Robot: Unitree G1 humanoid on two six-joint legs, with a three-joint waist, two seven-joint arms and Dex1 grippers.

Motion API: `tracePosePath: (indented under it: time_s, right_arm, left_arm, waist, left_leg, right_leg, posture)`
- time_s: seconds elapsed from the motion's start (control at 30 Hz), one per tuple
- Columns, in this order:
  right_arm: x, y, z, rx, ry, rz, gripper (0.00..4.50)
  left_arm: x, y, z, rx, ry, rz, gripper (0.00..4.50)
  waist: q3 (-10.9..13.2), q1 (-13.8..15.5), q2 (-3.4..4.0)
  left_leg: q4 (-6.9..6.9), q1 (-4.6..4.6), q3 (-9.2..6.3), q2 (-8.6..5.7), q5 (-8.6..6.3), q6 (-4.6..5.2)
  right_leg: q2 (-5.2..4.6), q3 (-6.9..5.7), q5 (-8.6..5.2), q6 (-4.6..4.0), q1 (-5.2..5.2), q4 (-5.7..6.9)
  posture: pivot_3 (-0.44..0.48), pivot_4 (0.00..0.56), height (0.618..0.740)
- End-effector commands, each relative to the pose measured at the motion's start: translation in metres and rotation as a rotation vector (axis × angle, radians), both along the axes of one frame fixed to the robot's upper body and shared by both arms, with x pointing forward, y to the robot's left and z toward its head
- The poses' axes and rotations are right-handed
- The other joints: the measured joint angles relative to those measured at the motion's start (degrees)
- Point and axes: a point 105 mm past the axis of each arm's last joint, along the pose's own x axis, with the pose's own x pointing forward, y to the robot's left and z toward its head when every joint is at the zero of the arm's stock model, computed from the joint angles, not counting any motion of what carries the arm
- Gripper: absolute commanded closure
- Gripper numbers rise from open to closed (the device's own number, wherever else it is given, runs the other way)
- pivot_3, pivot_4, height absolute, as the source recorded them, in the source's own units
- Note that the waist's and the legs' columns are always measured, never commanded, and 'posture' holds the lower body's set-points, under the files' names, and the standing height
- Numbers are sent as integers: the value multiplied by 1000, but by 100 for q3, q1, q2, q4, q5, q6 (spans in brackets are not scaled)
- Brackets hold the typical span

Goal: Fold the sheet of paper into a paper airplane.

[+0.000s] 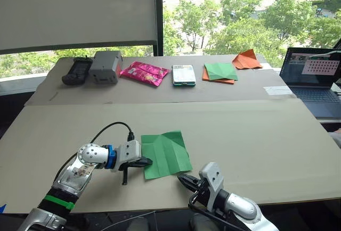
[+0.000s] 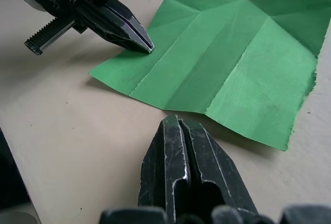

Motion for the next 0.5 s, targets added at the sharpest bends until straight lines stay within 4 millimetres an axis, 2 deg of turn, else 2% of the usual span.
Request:
tracePosePath:
  time_s: [0.03,0.2,0.4,0.5]
  right_arm:
    - [5,-9,-15,-45,10,-99,4422]
    - [10,-11,-27,-69,-15,-205,4422]
    - [14,-2,-29,-37,-48,-241,4422]
    - [15,-7,-29,-22,-38,-265,4422]
  left_arm:
    - [-6,7,-13,52,52,4,4500]
    - [-4,10,-10,62,48,3,4500]
    - [-2,12,-9,69,44,-1,4500]
    - [-2,12,-9,71,44,-3,4500]
  waist:
    - [-4,-2,-9]
    - [-9,4,-43]
    - [-13,9,-66]
    - [-13,9,-67]
  left_leg:
    - [0,0,0,0,-1,-1]
    - [0,0,0,1,-10,-17]
    - [-24,4,-7,12,-12,-20]
    - [-53,12,-7,12,-11,-18]
  right_leg:
    - [0,0,0,0,0,0]
    - [-2,0,-1,-2,-1,-5]
    - [1,-12,-6,-10,-4,0]
    - [4,-12,-9,-16,-7,2]
  posture:
    - [0,150,740]
    - [0,150,740]
    - [0,150,740]
    - [0,150,740]
